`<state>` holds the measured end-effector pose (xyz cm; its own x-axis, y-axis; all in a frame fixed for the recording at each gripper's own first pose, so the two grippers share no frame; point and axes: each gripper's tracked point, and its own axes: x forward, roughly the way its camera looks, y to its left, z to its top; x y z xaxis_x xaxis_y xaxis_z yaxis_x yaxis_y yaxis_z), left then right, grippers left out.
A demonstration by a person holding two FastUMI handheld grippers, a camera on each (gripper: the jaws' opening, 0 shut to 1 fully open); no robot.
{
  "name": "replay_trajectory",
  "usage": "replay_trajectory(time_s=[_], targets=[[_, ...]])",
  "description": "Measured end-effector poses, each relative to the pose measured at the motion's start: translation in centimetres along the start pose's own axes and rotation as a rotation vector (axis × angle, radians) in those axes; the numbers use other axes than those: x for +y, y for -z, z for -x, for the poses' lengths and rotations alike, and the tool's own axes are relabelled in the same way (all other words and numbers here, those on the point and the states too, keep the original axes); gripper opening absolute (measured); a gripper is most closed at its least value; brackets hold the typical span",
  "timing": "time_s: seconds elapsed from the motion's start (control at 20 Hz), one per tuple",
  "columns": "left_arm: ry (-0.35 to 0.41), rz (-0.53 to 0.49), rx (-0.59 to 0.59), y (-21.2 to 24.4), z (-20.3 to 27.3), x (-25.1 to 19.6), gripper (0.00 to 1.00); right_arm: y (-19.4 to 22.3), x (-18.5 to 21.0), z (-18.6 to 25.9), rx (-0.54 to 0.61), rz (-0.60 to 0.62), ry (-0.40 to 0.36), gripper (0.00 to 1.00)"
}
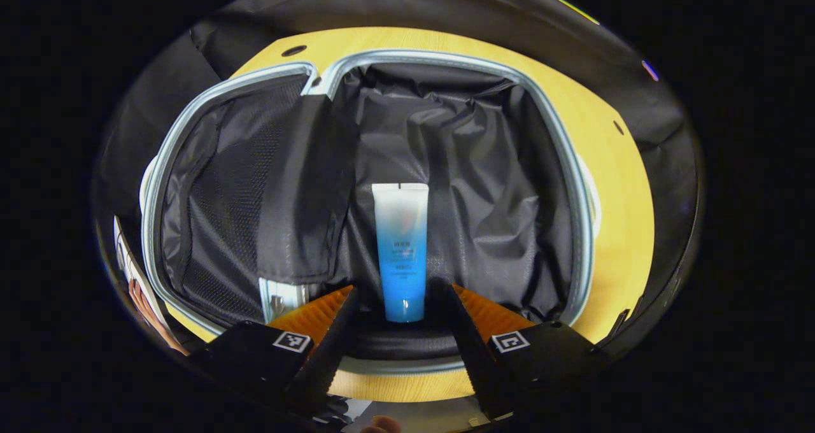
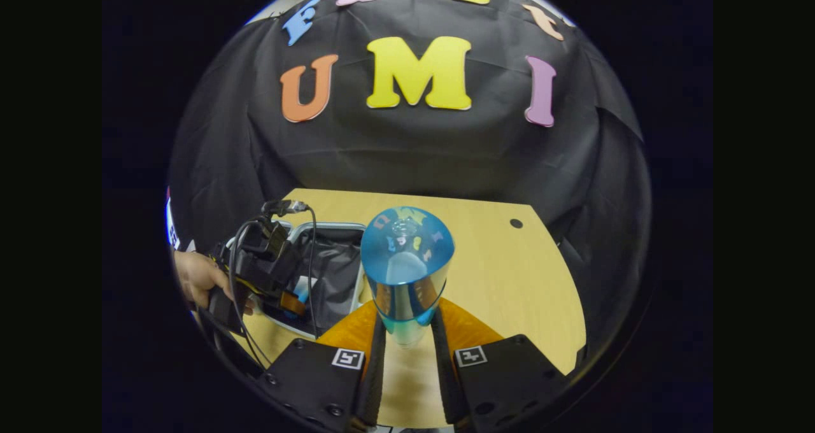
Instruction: First open the suitcase, pack the skin care products into it, and then close the suitcase.
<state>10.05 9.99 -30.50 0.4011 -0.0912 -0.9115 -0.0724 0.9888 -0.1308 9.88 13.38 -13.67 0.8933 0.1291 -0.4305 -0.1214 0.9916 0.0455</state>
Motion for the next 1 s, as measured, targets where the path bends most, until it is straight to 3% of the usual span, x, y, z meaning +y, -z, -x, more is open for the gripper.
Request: replay_trajectory(time_s=[0.15, 0.2, 0.25, 0.5, 0.75, 1.0], targets=[[-0.010, -0.039, -0.155, -1.0, 3.2, 1.2, 0.99, -0.1, 3.0, -1.3, 0.023, 0.034, -0.053, 0.35], [-0.013, -0.049, -0.216, -1.2, 4.4, 1.8, 0.99, 0.0, 4.1, -1.9, 0.041, 0.039, -0.075, 0.33], [-0.020, -0.060, -0.279, -1.5, 5.7, 2.2, 0.91, 0.3, 5.3, -2.5, 0.056, 0.042, -0.094, 0.35], [-0.064, -0.101, -0.538, -0.5, 10.8, 6.2, 0.91, 2.2, 11.1, -6.3, 0.175, 0.079, -0.177, 0.35], [-0.110, -0.029, -0.561, 3.2, 11.1, 10.8, 0.91, 6.8, 15.5, -10.5, 0.404, 0.064, -0.213, 0.35], [-0.189, 0.044, -0.589, 4.3, 12.2, 16.4, 0.91, 10.9, 17.4, -13.4, 0.634, 0.024, -0.172, 0.35]])
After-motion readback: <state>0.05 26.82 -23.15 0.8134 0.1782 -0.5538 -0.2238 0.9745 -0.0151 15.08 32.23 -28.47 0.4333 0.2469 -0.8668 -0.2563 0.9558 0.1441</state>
